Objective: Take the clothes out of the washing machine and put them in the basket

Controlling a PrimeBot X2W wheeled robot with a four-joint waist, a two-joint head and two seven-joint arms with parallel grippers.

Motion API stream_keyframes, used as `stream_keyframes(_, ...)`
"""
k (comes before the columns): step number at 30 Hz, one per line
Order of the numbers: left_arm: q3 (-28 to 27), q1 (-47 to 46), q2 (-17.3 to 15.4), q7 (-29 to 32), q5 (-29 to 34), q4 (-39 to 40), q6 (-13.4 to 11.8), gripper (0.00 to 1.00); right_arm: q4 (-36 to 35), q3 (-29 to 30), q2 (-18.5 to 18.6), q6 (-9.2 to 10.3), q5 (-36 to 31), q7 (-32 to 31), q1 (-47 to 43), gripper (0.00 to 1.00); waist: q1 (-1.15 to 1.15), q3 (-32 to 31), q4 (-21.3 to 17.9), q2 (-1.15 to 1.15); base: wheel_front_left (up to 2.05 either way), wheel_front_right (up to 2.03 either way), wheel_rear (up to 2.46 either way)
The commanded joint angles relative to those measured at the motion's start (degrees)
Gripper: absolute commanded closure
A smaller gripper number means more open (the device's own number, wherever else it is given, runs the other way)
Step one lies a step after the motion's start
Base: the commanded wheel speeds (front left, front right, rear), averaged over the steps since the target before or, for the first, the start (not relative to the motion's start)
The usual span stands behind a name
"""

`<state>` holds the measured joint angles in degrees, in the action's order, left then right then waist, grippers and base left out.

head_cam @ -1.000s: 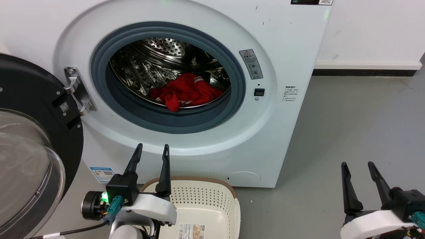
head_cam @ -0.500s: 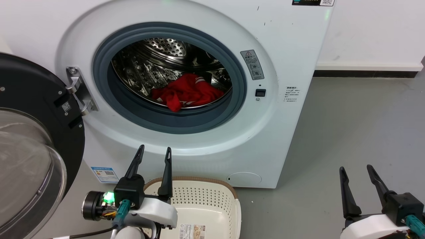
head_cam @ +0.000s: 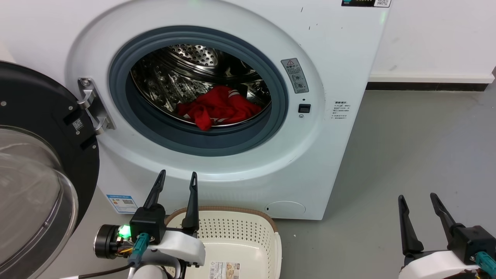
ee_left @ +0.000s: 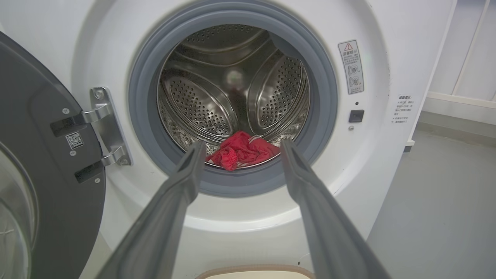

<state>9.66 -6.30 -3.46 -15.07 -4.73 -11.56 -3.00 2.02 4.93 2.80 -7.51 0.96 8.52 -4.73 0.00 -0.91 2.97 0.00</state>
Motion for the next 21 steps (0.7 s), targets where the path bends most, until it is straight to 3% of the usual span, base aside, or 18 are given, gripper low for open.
stream_keyframes(1, -0.11, -0.15, 0.02, -0.16, 0.01, -0.27, 0.30, 0.00, 0.07, 0.06, 0.15, 0.04, -0.06, -0.09, -0.08, 0.00, 0.00, 0.02, 0.03, 0.00, 0.00, 0.00, 0.00)
stream_keyframes(21, -1.58, -3.76, 0.42, -0.15, -0.07, -5.00, -0.63, 0.00, -1.64, -0.78, 0.14, 0.04, 0.19, -0.81, 1.20, 0.00, 0.00, 2.79, -0.26, 0.00, 0.00, 0.00, 0.00)
